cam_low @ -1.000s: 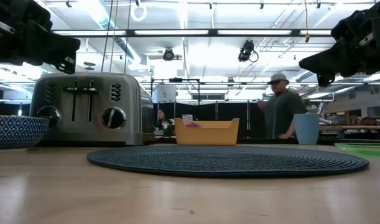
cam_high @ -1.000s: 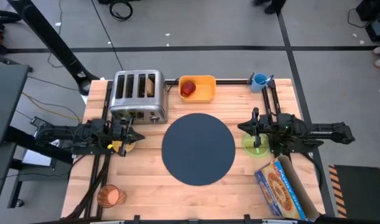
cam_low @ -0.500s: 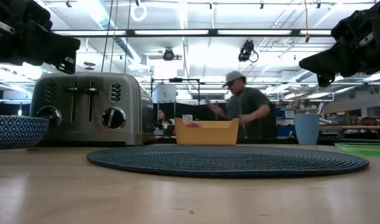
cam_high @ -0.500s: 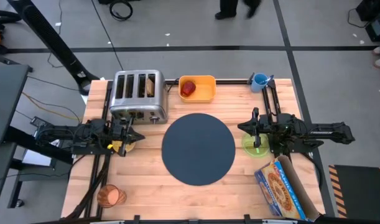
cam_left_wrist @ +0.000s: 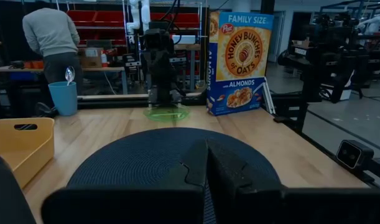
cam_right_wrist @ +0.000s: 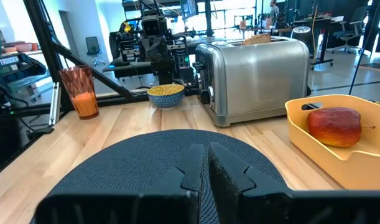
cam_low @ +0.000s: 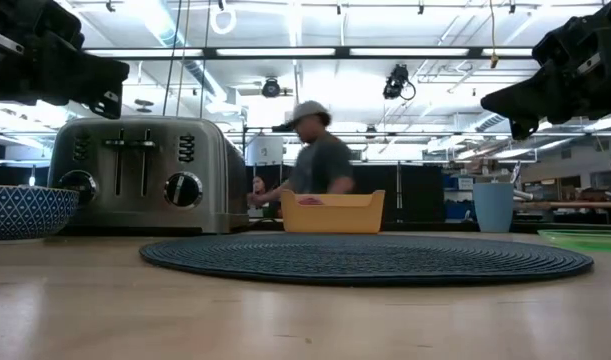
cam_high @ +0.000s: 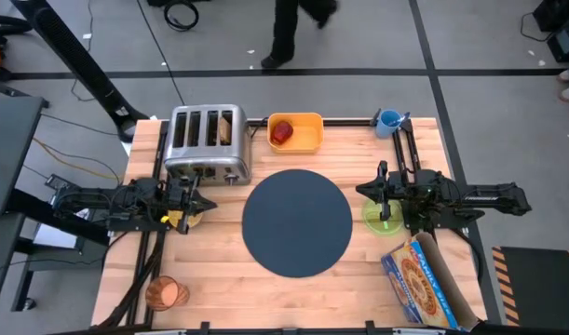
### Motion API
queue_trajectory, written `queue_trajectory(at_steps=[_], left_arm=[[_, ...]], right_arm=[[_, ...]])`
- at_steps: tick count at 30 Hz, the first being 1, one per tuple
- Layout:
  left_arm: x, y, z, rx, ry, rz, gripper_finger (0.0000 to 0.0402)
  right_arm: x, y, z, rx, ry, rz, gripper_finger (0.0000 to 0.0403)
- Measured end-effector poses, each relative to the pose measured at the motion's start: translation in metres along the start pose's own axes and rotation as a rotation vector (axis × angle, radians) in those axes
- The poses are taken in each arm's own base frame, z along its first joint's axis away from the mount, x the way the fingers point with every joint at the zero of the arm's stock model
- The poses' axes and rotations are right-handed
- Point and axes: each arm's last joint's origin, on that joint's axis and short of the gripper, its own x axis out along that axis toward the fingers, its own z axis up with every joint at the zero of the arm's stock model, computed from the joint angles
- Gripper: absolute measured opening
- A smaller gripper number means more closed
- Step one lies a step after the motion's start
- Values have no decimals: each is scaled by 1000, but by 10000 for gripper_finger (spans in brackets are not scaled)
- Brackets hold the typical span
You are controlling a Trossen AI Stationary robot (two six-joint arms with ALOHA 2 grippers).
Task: Arrange a breakfast setting
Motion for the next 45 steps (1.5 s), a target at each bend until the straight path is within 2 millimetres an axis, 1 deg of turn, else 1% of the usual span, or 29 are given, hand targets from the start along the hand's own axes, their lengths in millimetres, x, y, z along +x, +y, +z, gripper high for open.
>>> queue_trajectory(at_steps=[23,28,30,32,34,38,41,45], left_arm=[[0,0,1,-8,-15,-1,16],[0,0,3,-189,-35,-13,16],[0,-1,7,-258,-69,-24,16],[-1,0,12,-327,-115,-14,16],[-1,1,21,-360,-128,29,16],[-2,5,54,-372,-196,159,10],[3,7,74,-347,-118,277,5],[16,9,102,-401,30,359,5]], right_arm=[[0,0,0,0,-1,0,34],[0,0,0,0,0,0,34],[0,0,0,0,0,0,34],[0,0,0,0,0,0,34],[0,0,0,0,0,0,34],[0,0,0,0,-1,0,34],[0,0,0,0,0,0,34],[0,0,0,0,0,0,34]])
